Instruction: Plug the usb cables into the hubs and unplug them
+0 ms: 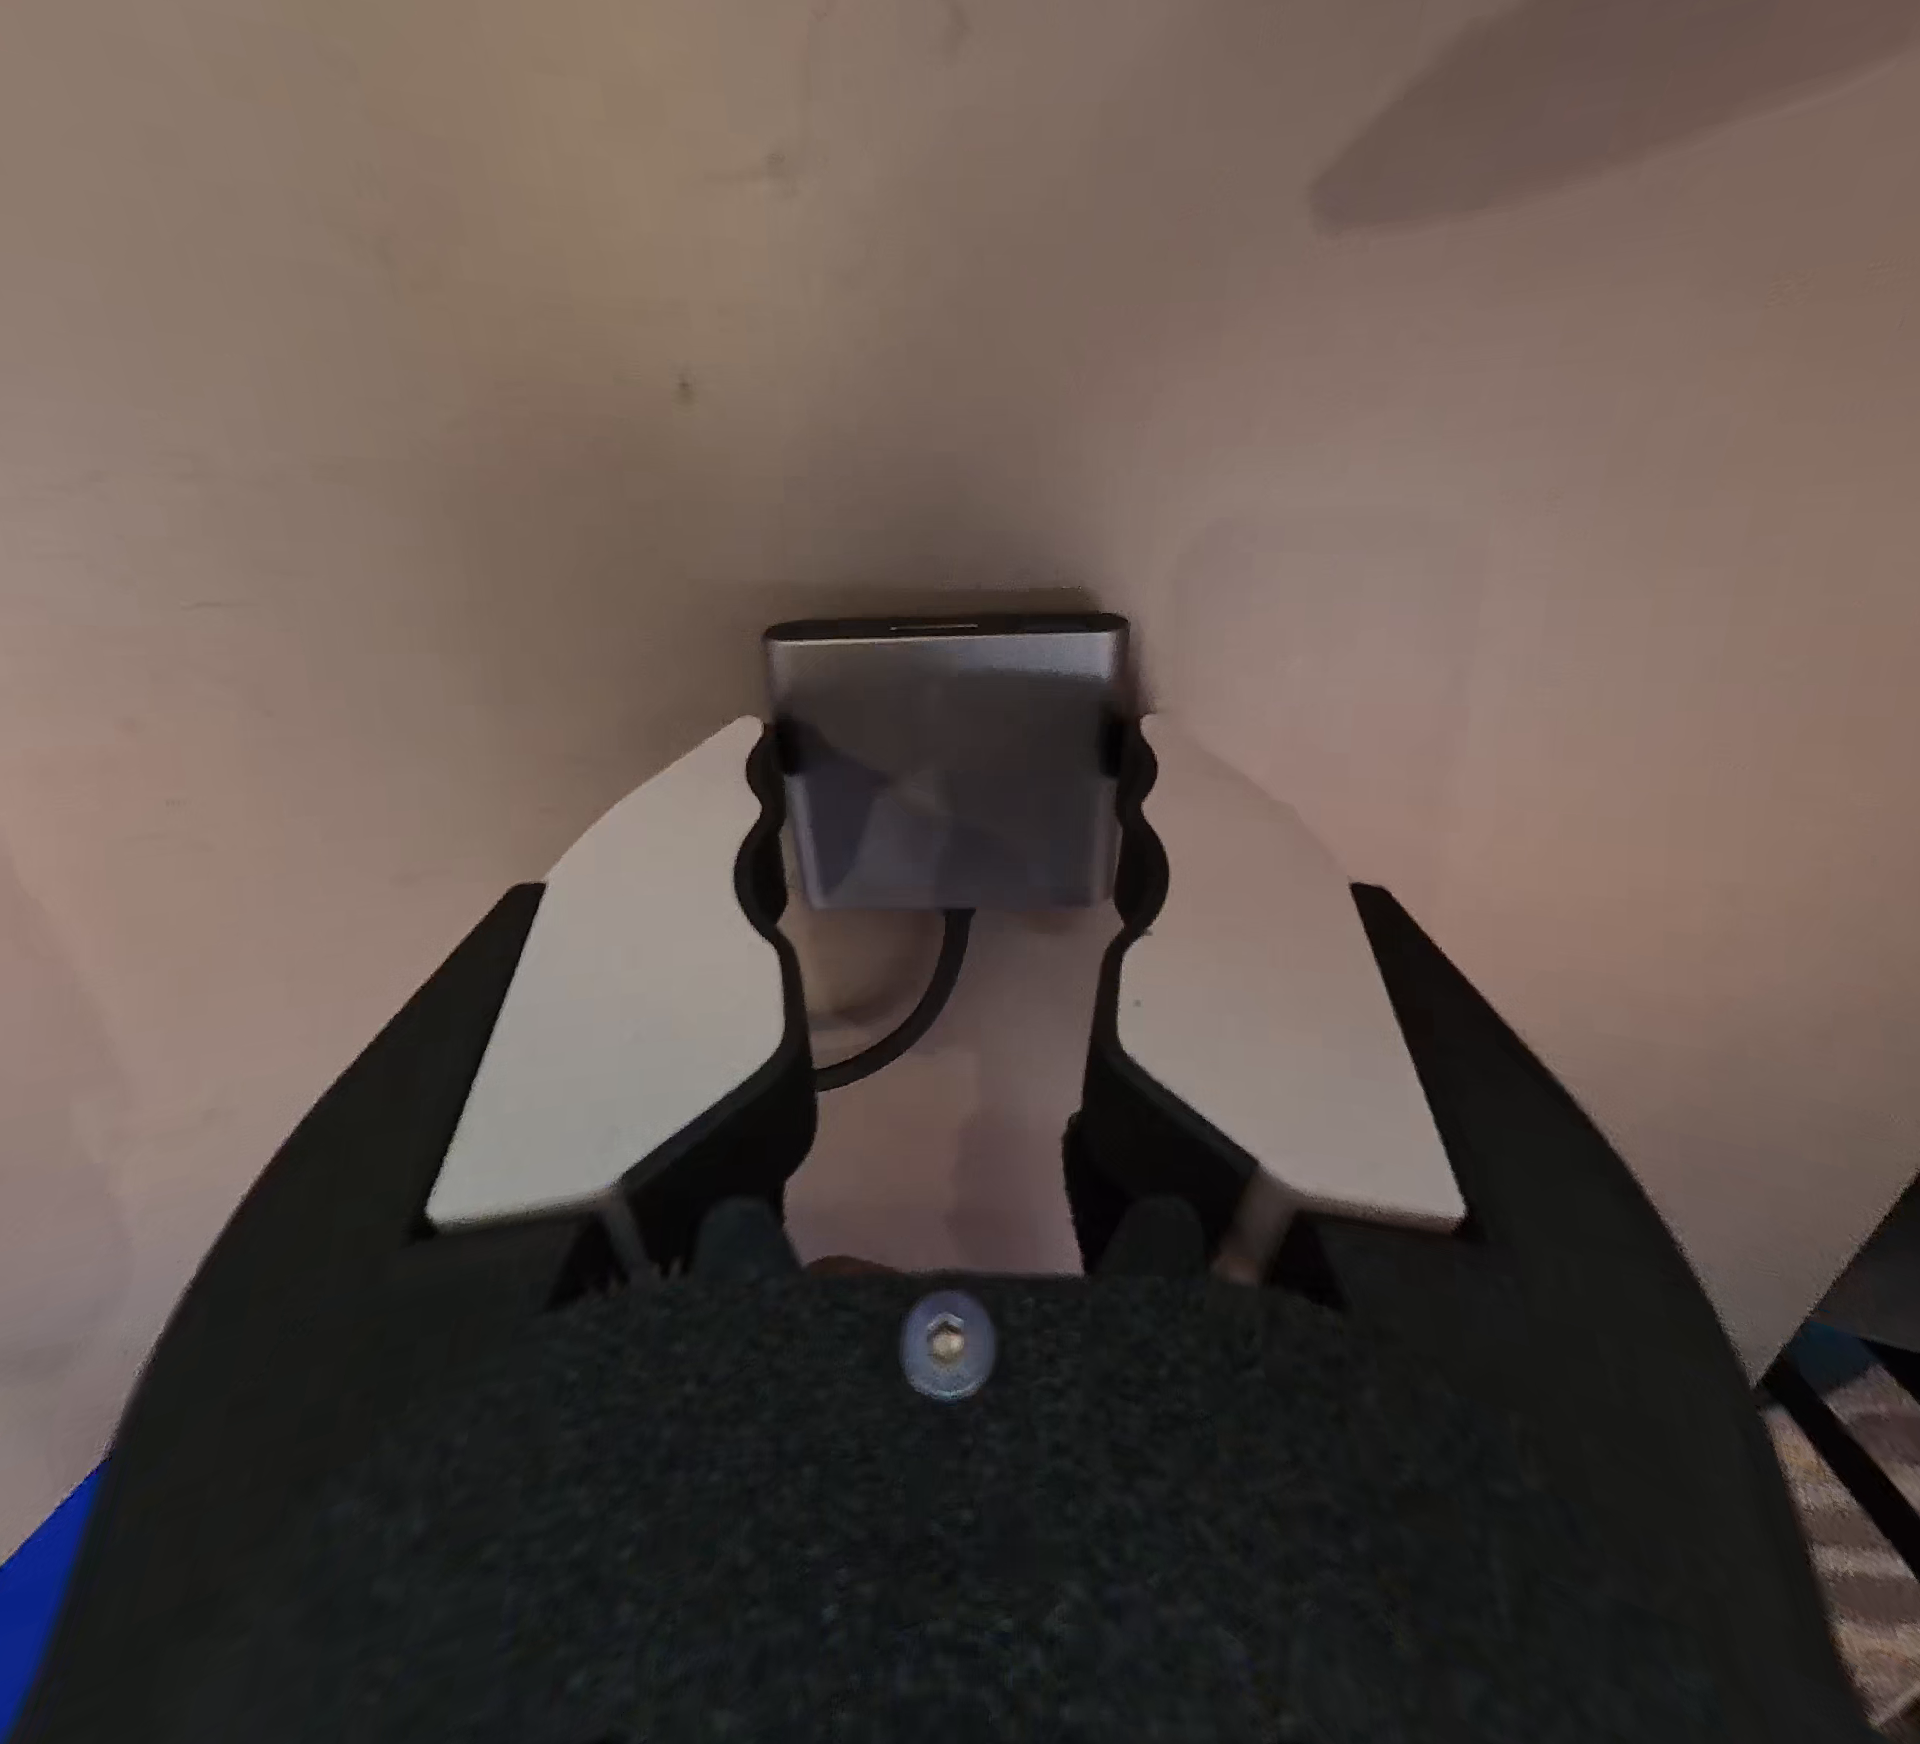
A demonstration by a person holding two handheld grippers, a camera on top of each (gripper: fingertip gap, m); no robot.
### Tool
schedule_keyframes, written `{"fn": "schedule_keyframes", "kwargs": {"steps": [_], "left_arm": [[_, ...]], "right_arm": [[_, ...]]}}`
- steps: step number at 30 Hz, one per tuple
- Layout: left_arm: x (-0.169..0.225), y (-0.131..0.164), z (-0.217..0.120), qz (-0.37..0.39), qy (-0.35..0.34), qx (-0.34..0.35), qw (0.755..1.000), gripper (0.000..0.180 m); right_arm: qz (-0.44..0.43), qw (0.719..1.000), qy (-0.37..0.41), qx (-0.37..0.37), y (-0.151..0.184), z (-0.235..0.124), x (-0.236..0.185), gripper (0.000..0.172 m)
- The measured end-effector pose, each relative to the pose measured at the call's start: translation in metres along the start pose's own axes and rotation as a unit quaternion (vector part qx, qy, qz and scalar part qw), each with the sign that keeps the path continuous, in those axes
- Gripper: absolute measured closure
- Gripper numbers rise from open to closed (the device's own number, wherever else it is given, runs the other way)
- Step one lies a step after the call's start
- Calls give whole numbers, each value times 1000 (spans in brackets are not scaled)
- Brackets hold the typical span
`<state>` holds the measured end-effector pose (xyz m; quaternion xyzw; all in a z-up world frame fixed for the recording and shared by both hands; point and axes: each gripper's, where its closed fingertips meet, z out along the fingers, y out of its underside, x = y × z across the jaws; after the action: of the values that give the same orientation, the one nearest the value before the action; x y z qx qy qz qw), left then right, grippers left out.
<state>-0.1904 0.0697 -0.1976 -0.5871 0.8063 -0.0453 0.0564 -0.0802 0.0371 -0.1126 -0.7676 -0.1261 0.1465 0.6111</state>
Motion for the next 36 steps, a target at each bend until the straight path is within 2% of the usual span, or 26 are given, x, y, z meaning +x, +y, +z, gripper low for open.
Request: {"fn": "schedule_keyframes", "kwargs": {"steps": [5, 6, 7, 9, 11, 12, 14, 17, 20, 21, 23, 29, 36], "left_arm": [[7, -1, -4, 9, -7, 22, 1000, 119], [8, -1, -9, 7, -15, 34, 999, 114], [10, -2, -18, 0, -22, 58, 998, 110], [12, -5, -48, -31, -45, 134, 989, 112], [10, -6, -86, -78, -85, 236, 965, 111], [3, 0, -106, -118, -126, 280, 944, 110], [-10, 27, -141, -208, -213, 348, 889, 110], [-6, 89, -175, -337, -325, 406, 785, 110], [18, 148, -175, -458, -396, 429, 671, 116], [30, 159, -168, -484, -399, 436, 645, 116], [50, 174, -150, -525, -402, 432, 613, 115], [79, 194, -121, -577, -418, 402, 575, 115], [66, 195, -108, -578, -384, 393, 603, 117]], "right_arm": [[0, 1000, -1, 0, 0, -1, 0, 127], [1, 1000, -1, 1, 0, -1, 0, 127], [3, 1000, -1, 1, 0, -1, 0, 127], [5, 1000, -2, 2, 0, -2, 1, 127], [7, 1000, -2, 3, 0, -3, 1, 127], [8, 1000, -3, 4, 0, -3, 1, 127], [11, 1000, -3, 5, 0, -3, 2, 127], [18, 1000, -9, 5, 0, -2, 2, 127], [32, 999, -22, 8, -2, 0, -1, 126], [36, 999, -27, 8, -2, 1, -2, 125], [42, 998, -36, 11, -3, 1, -4, 125], [48, 998, -49, 7, -2, 4, -8, 124], [44, 998, -51, 2, -1, 5, -9, 125]]}}
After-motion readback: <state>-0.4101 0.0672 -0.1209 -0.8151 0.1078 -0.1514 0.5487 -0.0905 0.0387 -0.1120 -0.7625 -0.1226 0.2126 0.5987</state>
